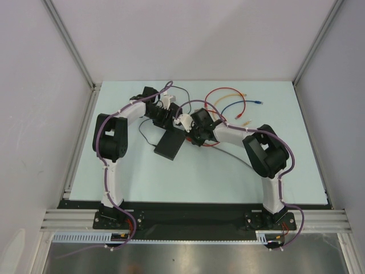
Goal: Insert the plug into the switch port
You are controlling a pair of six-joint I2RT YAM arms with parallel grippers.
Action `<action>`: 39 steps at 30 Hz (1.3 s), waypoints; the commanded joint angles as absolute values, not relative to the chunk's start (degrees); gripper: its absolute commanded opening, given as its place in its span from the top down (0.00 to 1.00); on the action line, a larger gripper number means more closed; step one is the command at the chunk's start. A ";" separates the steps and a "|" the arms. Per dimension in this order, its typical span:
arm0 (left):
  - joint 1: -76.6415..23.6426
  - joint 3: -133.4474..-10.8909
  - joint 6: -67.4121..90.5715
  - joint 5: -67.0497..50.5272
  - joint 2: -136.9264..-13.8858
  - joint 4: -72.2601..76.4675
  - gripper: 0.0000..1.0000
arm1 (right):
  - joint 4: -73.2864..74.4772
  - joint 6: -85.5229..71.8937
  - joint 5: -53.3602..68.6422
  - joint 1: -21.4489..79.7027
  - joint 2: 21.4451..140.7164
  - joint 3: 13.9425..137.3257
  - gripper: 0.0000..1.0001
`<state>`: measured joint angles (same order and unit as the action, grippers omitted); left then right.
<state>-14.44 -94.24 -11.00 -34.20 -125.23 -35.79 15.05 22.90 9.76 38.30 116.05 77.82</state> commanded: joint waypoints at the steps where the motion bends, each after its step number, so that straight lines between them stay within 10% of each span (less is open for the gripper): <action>1: -18.11 -92.20 -7.91 -43.33 -125.95 -37.71 0.52 | 0.62 19.78 13.36 40.78 115.40 74.63 1.00; 39: -19.25 -89.39 -7.91 -44.12 -124.89 -36.57 0.56 | -7.38 20.76 20.41 38.67 115.92 76.11 1.00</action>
